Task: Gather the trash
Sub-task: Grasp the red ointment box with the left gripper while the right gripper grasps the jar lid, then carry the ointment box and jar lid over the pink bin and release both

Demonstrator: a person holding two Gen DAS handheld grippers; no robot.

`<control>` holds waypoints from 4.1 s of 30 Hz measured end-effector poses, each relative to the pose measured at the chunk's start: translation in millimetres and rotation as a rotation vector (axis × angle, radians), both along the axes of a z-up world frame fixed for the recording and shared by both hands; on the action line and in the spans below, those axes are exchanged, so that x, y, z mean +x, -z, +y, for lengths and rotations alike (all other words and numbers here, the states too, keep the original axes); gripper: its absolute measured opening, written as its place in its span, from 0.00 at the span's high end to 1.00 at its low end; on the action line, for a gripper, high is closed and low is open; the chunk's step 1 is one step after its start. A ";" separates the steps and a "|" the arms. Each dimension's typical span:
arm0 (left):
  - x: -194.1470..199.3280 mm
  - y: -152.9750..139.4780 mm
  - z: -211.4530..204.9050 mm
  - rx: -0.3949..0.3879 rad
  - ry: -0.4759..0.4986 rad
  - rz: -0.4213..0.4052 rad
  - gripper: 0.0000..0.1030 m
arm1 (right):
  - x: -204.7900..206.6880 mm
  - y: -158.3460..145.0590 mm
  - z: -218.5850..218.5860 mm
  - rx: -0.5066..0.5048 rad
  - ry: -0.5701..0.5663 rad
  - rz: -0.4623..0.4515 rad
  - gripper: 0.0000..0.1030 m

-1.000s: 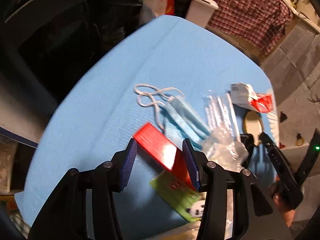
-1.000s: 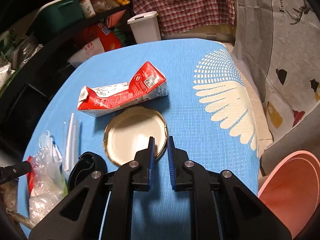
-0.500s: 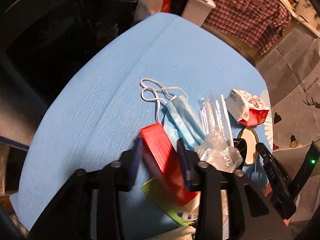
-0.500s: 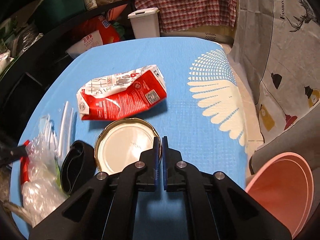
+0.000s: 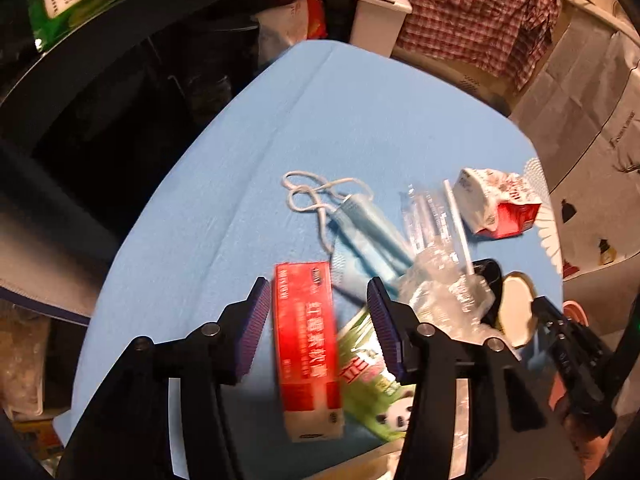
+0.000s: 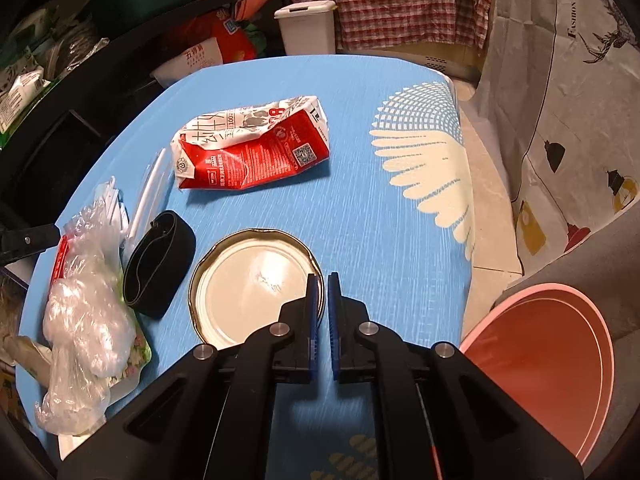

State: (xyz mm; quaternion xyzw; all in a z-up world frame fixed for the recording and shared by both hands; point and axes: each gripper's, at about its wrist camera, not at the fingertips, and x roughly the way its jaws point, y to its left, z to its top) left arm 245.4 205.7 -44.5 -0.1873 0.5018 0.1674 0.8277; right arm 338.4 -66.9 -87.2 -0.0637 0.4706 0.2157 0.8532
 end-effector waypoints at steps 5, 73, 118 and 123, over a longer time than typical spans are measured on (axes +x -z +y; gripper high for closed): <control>1.9 14.8 -1.7 -0.025 0.029 0.060 0.52 | 0.2 0.3 0.1 0.001 0.009 0.002 0.93; -38.3 -111.9 -178.1 0.160 0.443 -0.431 0.67 | -118.5 -129.4 -200.7 0.080 0.416 -0.301 0.96; 18.6 -40.8 -335.9 0.002 0.784 -0.333 0.67 | -81.8 -80.7 -239.1 -0.053 0.508 -0.192 0.96; 21.2 -38.7 -339.0 -0.005 0.787 -0.329 0.67 | -78.8 -79.4 -240.2 -0.055 0.508 -0.189 0.96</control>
